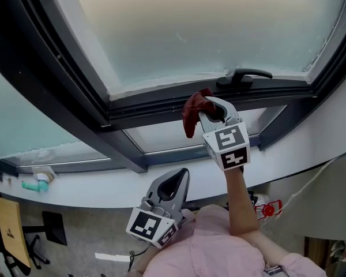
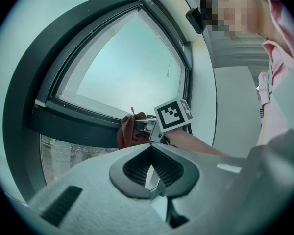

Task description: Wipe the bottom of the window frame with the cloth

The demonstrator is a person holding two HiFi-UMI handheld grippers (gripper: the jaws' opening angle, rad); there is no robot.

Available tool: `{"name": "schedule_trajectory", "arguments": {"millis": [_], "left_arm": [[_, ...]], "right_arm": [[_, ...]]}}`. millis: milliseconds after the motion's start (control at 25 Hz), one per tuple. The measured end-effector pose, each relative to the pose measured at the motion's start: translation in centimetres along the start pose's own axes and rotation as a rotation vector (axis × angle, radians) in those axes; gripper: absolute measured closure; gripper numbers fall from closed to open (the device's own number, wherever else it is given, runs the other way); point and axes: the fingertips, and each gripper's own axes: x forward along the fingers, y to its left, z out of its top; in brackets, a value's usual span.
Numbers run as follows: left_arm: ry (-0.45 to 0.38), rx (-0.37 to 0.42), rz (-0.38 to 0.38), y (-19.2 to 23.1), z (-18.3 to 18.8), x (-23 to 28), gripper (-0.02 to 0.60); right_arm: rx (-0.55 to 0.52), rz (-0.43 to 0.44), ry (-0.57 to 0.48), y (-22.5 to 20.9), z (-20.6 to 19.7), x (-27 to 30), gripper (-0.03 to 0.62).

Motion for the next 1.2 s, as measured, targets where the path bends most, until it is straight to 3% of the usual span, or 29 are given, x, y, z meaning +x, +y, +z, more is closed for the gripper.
{"name": "schedule_trajectory", "arguments": {"millis": [1200], "left_arm": [[0.024, -0.011, -0.033, -0.2, -0.5, 1.1, 0.583]], "right_arm": [[0.079, -0.115, 0.000, -6.1, -1.9, -2.3, 0.536]]}}
